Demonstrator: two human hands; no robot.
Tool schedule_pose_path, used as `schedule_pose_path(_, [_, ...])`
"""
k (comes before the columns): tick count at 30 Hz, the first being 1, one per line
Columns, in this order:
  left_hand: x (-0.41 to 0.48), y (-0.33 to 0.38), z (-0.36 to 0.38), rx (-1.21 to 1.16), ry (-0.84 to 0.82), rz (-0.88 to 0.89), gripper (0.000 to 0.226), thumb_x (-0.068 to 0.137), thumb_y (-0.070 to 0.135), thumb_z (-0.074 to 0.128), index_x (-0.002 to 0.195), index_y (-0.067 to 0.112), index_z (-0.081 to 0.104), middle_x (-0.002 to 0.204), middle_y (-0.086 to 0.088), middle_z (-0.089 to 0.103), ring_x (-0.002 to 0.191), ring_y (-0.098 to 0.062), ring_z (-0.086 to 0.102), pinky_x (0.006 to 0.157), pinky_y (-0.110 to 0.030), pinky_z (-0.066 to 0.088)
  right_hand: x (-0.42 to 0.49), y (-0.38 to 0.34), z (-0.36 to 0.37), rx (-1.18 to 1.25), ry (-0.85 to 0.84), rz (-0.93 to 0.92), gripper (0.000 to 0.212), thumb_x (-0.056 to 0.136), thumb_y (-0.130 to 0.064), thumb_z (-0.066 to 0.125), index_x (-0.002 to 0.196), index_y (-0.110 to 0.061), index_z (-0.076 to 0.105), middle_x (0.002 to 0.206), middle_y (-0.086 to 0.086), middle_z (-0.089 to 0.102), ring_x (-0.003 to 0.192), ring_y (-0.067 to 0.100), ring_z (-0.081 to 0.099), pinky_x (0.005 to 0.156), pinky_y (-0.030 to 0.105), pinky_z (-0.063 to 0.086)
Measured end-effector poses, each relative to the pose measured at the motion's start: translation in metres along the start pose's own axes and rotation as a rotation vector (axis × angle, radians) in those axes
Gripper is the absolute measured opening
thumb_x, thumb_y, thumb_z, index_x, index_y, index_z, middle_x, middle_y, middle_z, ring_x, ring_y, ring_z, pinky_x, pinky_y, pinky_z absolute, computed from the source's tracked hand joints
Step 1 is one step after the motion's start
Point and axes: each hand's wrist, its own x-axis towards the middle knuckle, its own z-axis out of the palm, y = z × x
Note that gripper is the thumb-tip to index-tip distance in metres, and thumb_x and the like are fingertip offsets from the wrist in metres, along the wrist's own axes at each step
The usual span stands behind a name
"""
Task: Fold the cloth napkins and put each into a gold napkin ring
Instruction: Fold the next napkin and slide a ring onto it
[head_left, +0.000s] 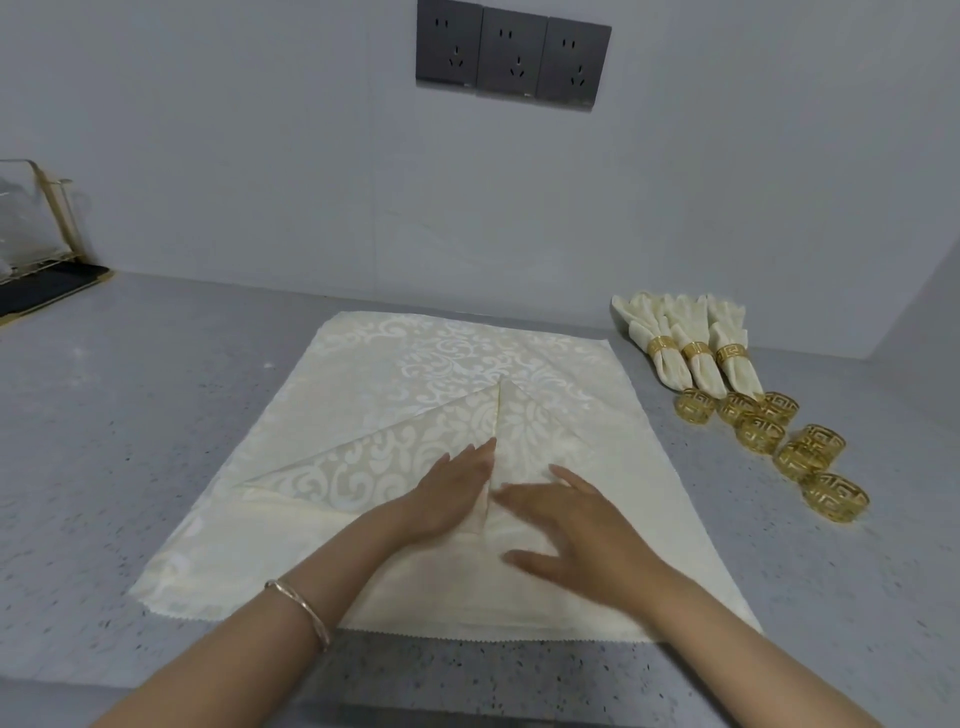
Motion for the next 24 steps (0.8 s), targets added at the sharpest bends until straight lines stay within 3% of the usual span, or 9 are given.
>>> schedule_pose_path(3, [-0.001, 0.004, -0.004, -0.238, 0.011, -0.017, 0.051, 0.105, 0.037, 0.005, 0.153, 0.024, 0.005, 0.157, 0.014, 0.008, 0.145, -0.005, -0.003, 0.113, -0.024, -0.009, 0.010, -0.019, 0.016, -0.089, 0.121, -0.135, 0.041, 0.088, -0.053, 0.049, 0.124, -0.035, 0.059, 0.127, -0.015, 0.060, 0.112, -0.002, 0.056, 0.112, 0.030, 0.028])
schedule_pose_path(7, [0.006, -0.003, -0.006, -0.376, 0.022, -0.082, 0.052, 0.101, 0.050, 0.011, 0.151, 0.034, 0.014, 0.158, 0.015, 0.013, 0.148, -0.011, -0.001, 0.121, -0.040, -0.002, 0.027, -0.029, 0.031, -0.148, 0.310, -0.219, 0.024, 0.088, -0.030, 0.051, 0.097, -0.026, 0.073, 0.101, -0.011, 0.070, 0.079, 0.008, 0.064, 0.095, 0.025, 0.037])
schedule_pose_path(10, [0.004, 0.001, -0.011, -0.355, 0.015, -0.021, 0.049, 0.104, 0.041, 0.014, 0.151, 0.026, 0.020, 0.157, 0.013, 0.017, 0.146, -0.007, 0.010, 0.114, -0.020, 0.001, 0.030, -0.028, 0.035, -0.208, 0.397, -0.233, 0.023, 0.086, -0.022, 0.054, 0.079, -0.023, 0.076, 0.086, -0.009, 0.072, 0.067, 0.011, 0.064, 0.088, 0.024, 0.038])
schedule_pose_path(12, [0.002, -0.001, -0.018, -0.289, 0.012, 0.034, 0.046, 0.105, 0.035, 0.018, 0.150, 0.023, 0.025, 0.155, 0.011, 0.022, 0.144, -0.006, 0.017, 0.109, -0.016, 0.009, 0.024, -0.023, 0.031, -0.235, 0.400, -0.232, 0.021, 0.084, -0.021, 0.056, 0.076, -0.022, 0.076, 0.083, -0.009, 0.072, 0.066, 0.009, 0.064, 0.090, 0.025, 0.038])
schedule_pose_path(14, [0.000, -0.011, -0.028, -0.166, 0.033, 0.067, 0.043, 0.105, 0.032, 0.028, 0.147, 0.026, 0.032, 0.154, 0.011, 0.027, 0.143, -0.007, 0.020, 0.113, -0.020, 0.013, 0.013, -0.012, 0.024, -0.187, 0.386, -0.189, 0.012, 0.079, -0.021, 0.064, 0.079, -0.022, 0.076, 0.086, -0.010, 0.072, 0.073, 0.006, 0.066, 0.092, 0.025, 0.039])
schedule_pose_path(17, [-0.007, -0.030, -0.041, 0.031, 0.033, 0.159, 0.041, 0.103, 0.021, 0.039, 0.142, 0.032, 0.042, 0.147, 0.020, 0.032, 0.140, 0.001, 0.018, 0.110, -0.013, 0.016, -0.011, 0.008, 0.008, -0.112, 0.348, -0.095, 0.014, 0.082, -0.025, 0.064, 0.086, -0.023, 0.076, 0.094, -0.012, 0.072, 0.087, -0.001, 0.064, 0.099, 0.026, 0.038])
schedule_pose_path(19, [-0.013, -0.041, -0.047, 0.195, 0.072, 0.258, 0.053, 0.098, 0.002, 0.034, 0.139, 0.033, 0.046, 0.145, 0.022, 0.035, 0.141, 0.003, 0.018, 0.112, -0.013, 0.016, -0.027, 0.021, 0.000, -0.107, 0.338, -0.050, 0.021, 0.086, -0.030, 0.057, 0.088, -0.023, 0.076, 0.096, -0.012, 0.072, 0.091, -0.003, 0.063, 0.100, 0.026, 0.038])
schedule_pose_path(21, [-0.016, -0.052, -0.050, 0.351, 0.129, 0.358, 0.070, 0.087, -0.010, 0.031, 0.136, 0.036, 0.049, 0.146, 0.021, 0.038, 0.142, 0.000, 0.020, 0.118, -0.023, 0.016, -0.037, 0.028, -0.004, -0.103, 0.324, -0.001, 0.024, 0.086, -0.032, 0.054, 0.089, -0.023, 0.077, 0.098, -0.012, 0.072, 0.091, -0.003, 0.063, 0.099, 0.028, 0.040])
schedule_pose_path(24, [-0.018, -0.062, -0.055, 0.477, 0.142, 0.484, 0.056, 0.090, 0.002, 0.050, 0.133, 0.038, 0.053, 0.144, 0.021, 0.041, 0.140, 0.001, 0.023, 0.118, -0.024, 0.013, -0.042, 0.030, -0.003, -0.110, 0.282, 0.026, 0.027, 0.088, -0.035, 0.052, 0.092, -0.025, 0.076, 0.100, -0.013, 0.072, 0.091, -0.002, 0.063, 0.099, 0.026, 0.039])
